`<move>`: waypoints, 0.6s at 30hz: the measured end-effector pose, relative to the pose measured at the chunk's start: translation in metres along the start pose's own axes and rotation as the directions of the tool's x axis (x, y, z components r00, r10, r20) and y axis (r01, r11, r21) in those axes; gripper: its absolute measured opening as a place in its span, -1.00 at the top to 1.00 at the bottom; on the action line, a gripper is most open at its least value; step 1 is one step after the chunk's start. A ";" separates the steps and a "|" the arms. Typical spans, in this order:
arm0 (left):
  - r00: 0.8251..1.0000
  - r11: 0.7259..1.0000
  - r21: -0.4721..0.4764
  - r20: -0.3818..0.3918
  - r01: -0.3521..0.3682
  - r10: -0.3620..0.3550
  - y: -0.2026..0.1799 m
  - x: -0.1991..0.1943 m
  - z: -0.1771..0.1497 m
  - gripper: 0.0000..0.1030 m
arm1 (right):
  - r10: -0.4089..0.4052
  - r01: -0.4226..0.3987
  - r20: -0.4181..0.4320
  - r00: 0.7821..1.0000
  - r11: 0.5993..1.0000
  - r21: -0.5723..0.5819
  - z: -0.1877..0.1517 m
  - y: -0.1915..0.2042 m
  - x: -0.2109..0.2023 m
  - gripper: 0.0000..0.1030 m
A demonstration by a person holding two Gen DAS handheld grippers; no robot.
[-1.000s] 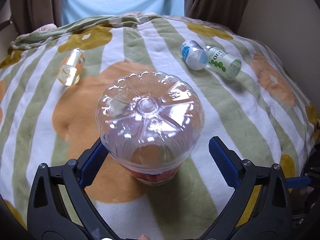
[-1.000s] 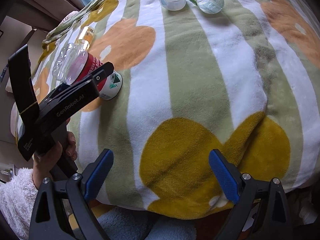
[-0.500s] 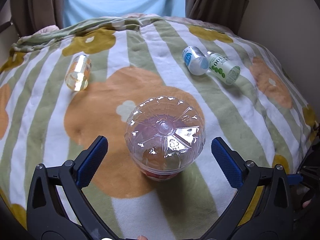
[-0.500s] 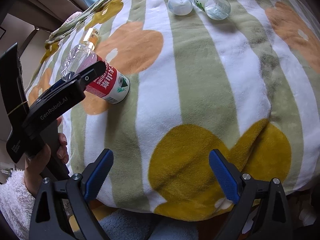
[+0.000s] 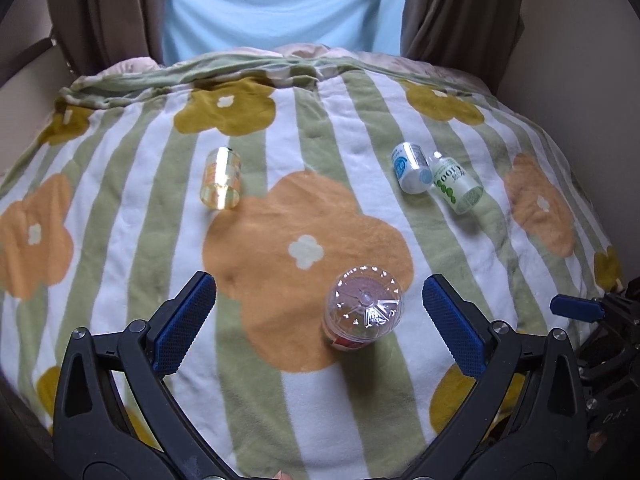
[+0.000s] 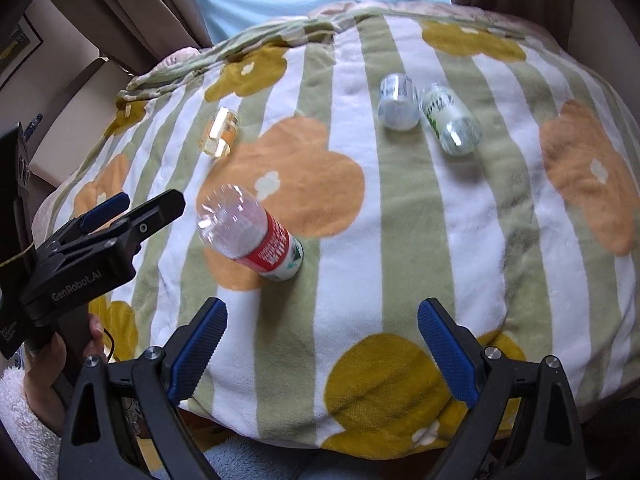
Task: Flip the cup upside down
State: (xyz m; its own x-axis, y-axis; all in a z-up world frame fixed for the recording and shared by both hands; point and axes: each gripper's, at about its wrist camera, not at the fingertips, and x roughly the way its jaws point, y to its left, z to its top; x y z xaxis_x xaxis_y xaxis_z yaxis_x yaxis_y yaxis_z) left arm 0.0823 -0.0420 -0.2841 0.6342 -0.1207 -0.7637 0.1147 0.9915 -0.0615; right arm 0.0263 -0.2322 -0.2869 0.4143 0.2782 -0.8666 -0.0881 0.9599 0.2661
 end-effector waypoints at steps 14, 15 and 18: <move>0.968 0.996 -0.052 0.238 -0.067 0.077 0.036 -0.206 0.125 -0.99 | -0.139 0.216 0.505 0.852 0.971 -0.098 0.108 0.085 -0.207 -0.85; 0.963 0.996 -0.061 0.259 -0.067 0.081 0.038 -0.216 0.129 -0.99 | -0.146 0.226 0.526 0.838 0.970 -0.091 0.111 0.088 -0.217 -0.85; 0.945 0.995 -0.082 0.317 -0.062 0.085 0.043 -0.239 0.131 -0.99 | -0.169 0.249 0.578 0.798 0.967 -0.061 0.113 0.095 -0.237 -0.85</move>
State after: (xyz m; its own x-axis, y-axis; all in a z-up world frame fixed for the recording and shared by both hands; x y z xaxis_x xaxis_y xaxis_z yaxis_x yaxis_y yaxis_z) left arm 0.0356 0.0227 -0.0202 0.8510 -0.0453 -0.5232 0.0124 0.9977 -0.0662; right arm 0.0219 -0.2108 -0.0091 0.8694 0.0401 -0.4925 -0.0369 0.9992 0.0161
